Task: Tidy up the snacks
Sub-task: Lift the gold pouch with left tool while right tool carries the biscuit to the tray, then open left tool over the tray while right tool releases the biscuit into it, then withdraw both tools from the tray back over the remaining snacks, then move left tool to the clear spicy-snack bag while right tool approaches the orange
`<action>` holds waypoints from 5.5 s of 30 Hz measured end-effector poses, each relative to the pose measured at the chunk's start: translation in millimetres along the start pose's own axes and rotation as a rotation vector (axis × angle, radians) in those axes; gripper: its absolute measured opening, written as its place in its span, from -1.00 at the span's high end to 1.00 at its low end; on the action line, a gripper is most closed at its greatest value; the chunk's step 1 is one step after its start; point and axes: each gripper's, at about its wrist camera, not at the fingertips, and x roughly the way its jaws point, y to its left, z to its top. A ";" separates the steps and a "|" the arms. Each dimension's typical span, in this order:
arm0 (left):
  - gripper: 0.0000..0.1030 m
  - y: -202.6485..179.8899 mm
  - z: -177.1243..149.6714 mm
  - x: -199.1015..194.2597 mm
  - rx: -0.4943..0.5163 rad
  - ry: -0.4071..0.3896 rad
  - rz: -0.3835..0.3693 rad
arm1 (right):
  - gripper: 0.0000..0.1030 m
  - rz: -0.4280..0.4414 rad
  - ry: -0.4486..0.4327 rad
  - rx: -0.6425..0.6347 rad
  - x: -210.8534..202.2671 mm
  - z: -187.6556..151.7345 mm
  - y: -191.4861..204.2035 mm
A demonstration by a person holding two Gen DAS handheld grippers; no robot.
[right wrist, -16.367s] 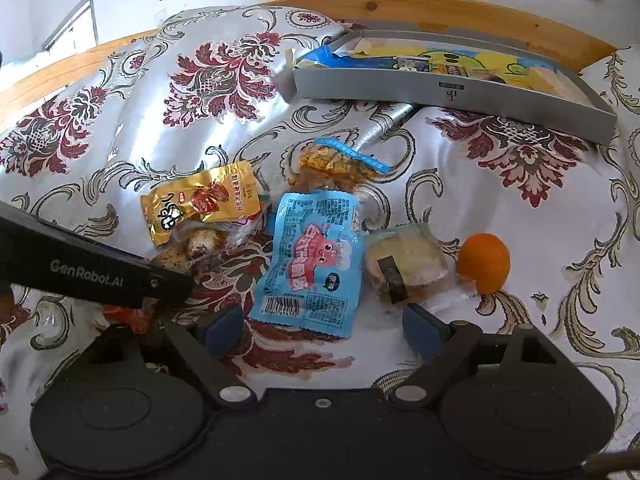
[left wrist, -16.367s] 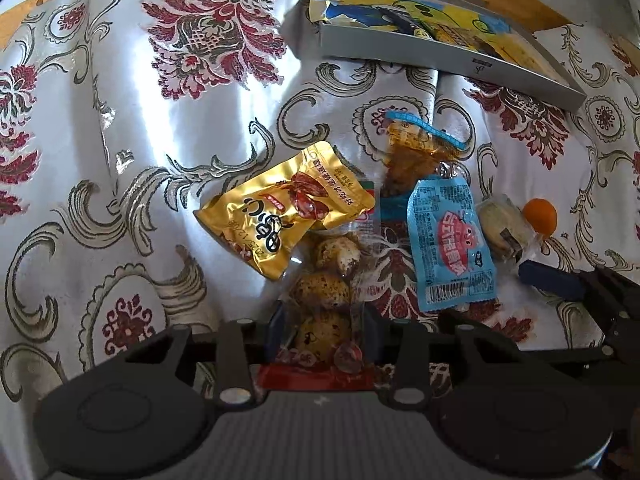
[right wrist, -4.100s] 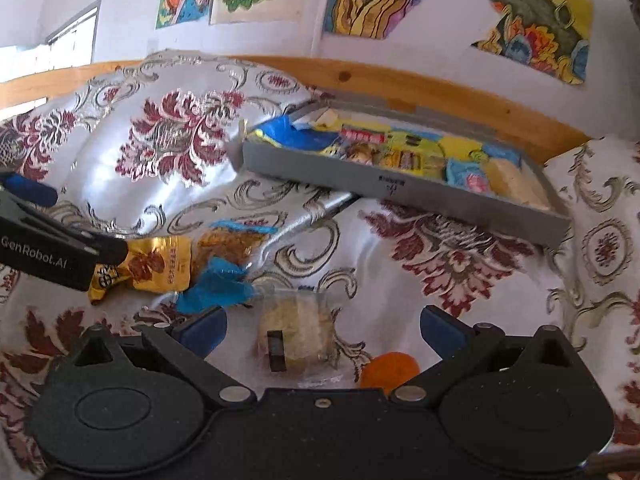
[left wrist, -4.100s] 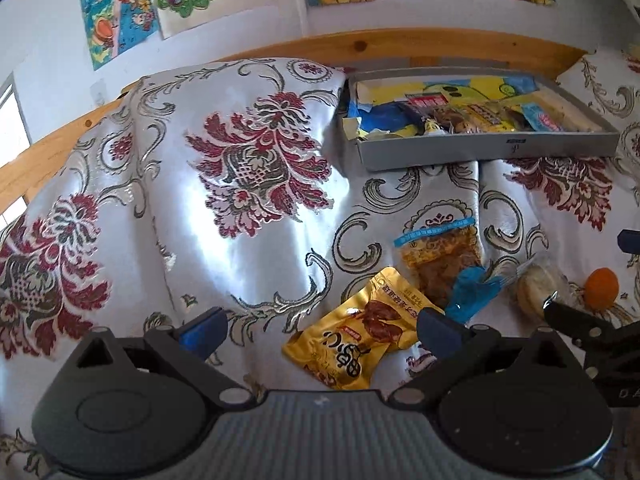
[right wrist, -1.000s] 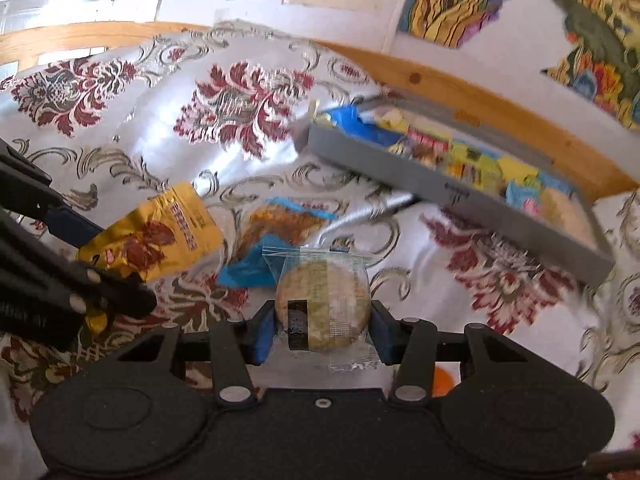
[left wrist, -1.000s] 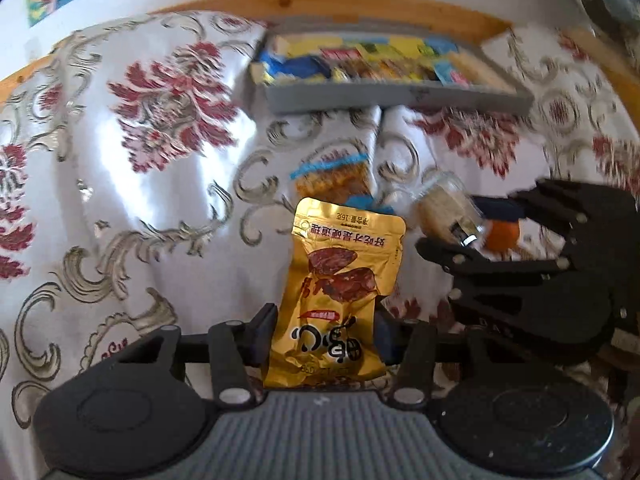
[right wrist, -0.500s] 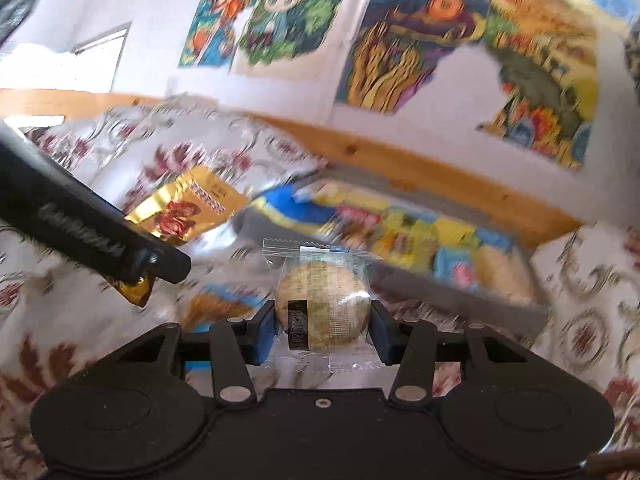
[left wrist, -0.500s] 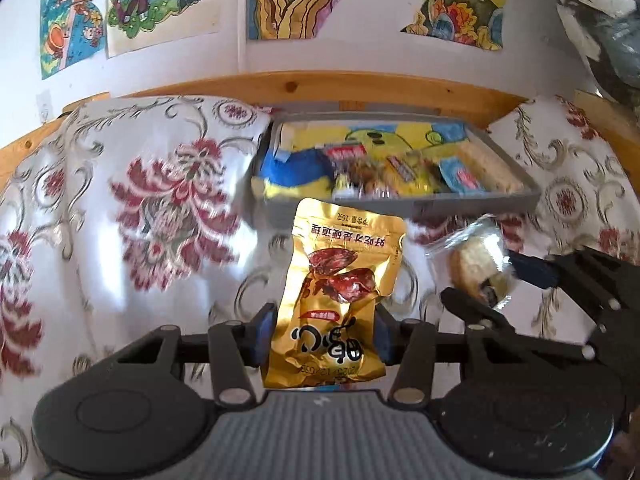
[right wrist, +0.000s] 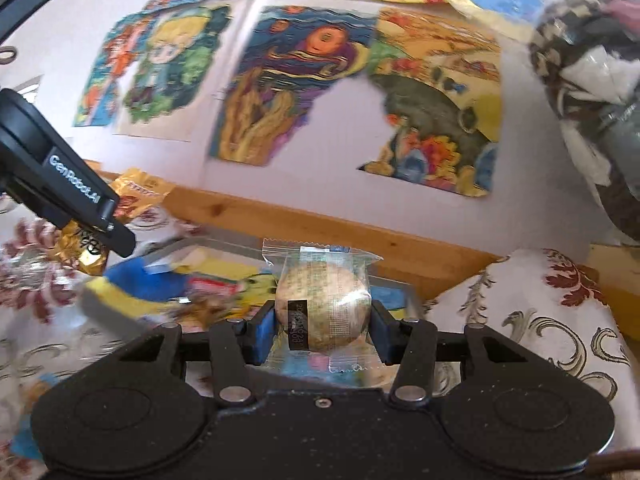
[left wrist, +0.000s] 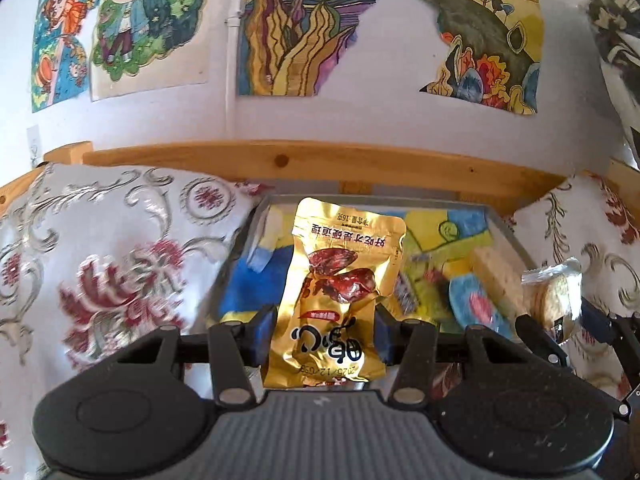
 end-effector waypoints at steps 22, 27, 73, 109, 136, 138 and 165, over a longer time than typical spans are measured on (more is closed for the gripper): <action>-0.05 -35.5 -1.0 98.1 -0.069 0.128 0.019 | 0.03 0.031 0.171 0.058 64.5 -19.1 -4.5; -0.05 -35.8 -2.3 100.1 -0.063 0.135 0.020 | 0.02 0.031 0.184 0.080 66.3 -20.7 -6.3; -0.99 42.4 -58.0 -120.9 -0.137 -0.247 0.131 | -0.99 -0.034 -0.047 0.163 -128.4 29.9 14.4; -0.99 95.6 -162.9 -157.1 -0.008 0.029 0.083 | -0.99 0.025 0.321 0.164 -207.8 -11.7 65.8; -0.99 87.5 -169.3 -135.0 -0.015 0.114 0.125 | -0.99 0.070 0.439 0.193 -186.6 -19.9 64.0; -0.99 86.4 -169.0 -132.8 -0.019 0.116 0.128 | -0.99 0.075 0.448 0.200 -183.7 -20.6 63.2; -0.99 61.9 -151.7 -86.5 -0.026 0.113 0.114 | -0.99 0.035 0.470 0.176 -120.3 -27.0 44.4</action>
